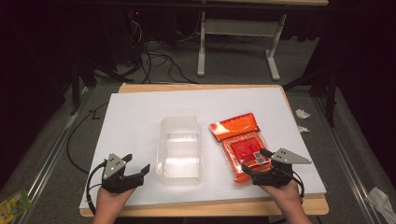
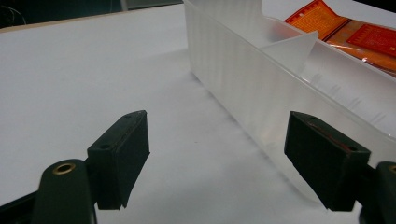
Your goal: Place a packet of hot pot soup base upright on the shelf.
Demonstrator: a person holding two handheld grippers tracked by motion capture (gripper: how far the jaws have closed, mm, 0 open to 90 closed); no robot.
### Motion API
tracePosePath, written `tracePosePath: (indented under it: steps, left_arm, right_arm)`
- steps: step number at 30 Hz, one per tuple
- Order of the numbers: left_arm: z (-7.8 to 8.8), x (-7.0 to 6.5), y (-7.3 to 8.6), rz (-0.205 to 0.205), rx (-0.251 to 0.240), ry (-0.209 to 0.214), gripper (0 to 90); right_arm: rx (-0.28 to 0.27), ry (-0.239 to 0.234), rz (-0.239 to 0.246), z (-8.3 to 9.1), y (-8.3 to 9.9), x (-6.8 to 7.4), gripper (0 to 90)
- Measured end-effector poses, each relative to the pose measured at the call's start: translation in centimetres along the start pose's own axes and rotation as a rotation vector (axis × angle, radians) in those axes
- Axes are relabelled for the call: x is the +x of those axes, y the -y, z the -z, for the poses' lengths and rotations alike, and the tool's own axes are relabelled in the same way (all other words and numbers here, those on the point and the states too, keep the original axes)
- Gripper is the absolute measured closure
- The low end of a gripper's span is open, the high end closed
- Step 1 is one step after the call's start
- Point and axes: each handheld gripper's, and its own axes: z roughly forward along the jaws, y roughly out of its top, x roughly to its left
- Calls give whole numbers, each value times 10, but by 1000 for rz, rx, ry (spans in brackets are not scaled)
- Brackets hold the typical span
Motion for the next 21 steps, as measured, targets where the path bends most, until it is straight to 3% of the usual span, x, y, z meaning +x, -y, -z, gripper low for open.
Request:
tracePosePath:
  steps: [6, 14, 21]
  left_arm:
    - [-2, 4, 1, 29, 1, 5, 242]
    - [-1, 6, -1, 23, 1, 16, 299]
    - [-2, 8, -2, 22, -1, 11, 337]
  right_arm:
    - [-8, 7, -18, 8, 3, -5, 54]
    - [-13, 41, -39, 15, 4, -14, 73]
    - [-23, 101, -64, 28, 7, -30, 129]
